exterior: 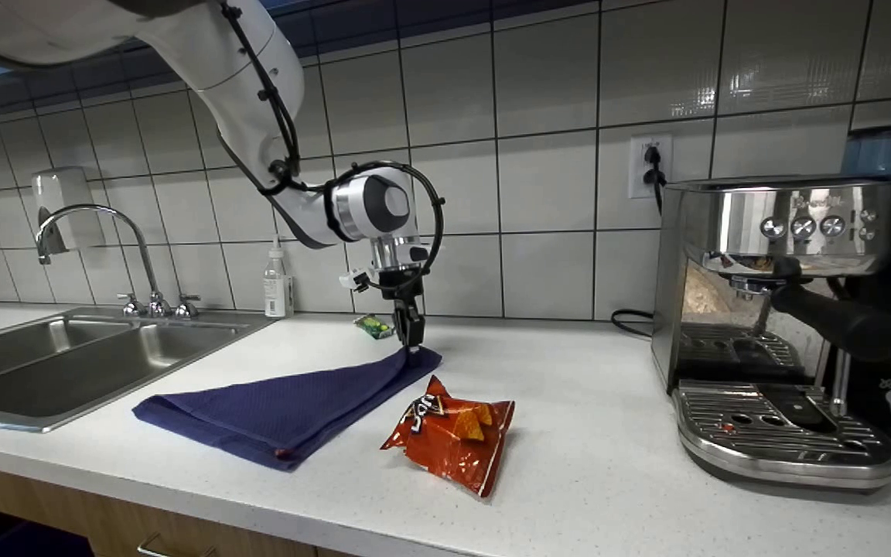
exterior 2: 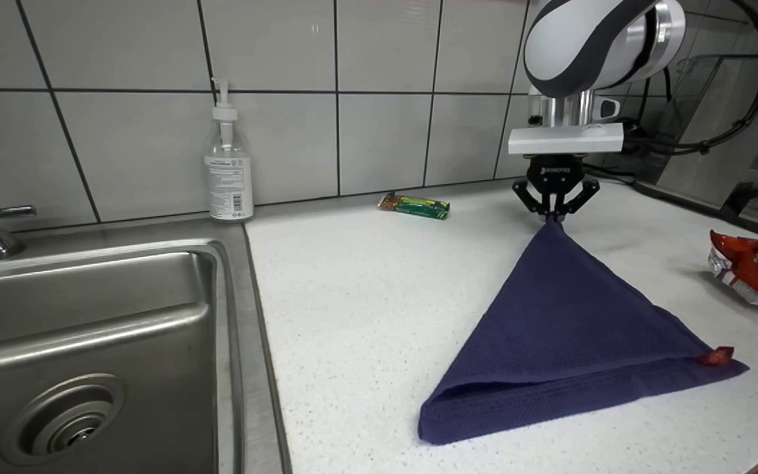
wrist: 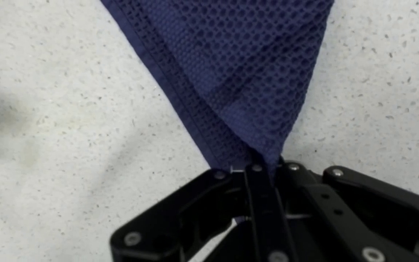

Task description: Fold the cloth into a triangular shape

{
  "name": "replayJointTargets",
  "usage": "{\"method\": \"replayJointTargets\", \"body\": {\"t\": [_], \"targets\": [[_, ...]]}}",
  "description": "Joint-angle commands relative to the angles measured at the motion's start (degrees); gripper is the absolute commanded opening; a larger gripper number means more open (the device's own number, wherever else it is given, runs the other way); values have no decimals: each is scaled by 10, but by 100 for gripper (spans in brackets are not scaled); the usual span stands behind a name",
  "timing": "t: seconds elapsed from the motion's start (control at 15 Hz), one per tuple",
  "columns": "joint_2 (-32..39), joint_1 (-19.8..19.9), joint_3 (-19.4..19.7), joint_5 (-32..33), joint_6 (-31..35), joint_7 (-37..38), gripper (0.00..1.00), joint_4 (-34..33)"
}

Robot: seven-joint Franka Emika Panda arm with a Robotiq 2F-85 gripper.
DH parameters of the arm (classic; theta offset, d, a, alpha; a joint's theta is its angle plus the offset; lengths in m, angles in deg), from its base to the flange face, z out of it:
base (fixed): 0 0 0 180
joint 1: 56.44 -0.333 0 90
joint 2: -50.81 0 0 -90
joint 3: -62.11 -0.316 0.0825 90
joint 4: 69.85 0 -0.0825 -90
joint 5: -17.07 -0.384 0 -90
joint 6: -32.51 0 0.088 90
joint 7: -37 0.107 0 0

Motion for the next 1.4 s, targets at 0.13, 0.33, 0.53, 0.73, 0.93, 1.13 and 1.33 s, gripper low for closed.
{"method": "replayJointTargets", "body": {"t": [0.13,0.33,0.53,0.73,0.93,1.13,1.33], "targets": [[-36,2,1,-6,-4,4,1,17],[-61,3,3,-3,3,5,1,32],[-88,-1,7,4,14,9,1,51],[-119,-5,6,12,19,10,1,77],[-150,-11,5,20,23,14,1,104],[-183,-19,2,30,27,19,1,133],[-209,-28,-3,40,31,28,1,156]]}}
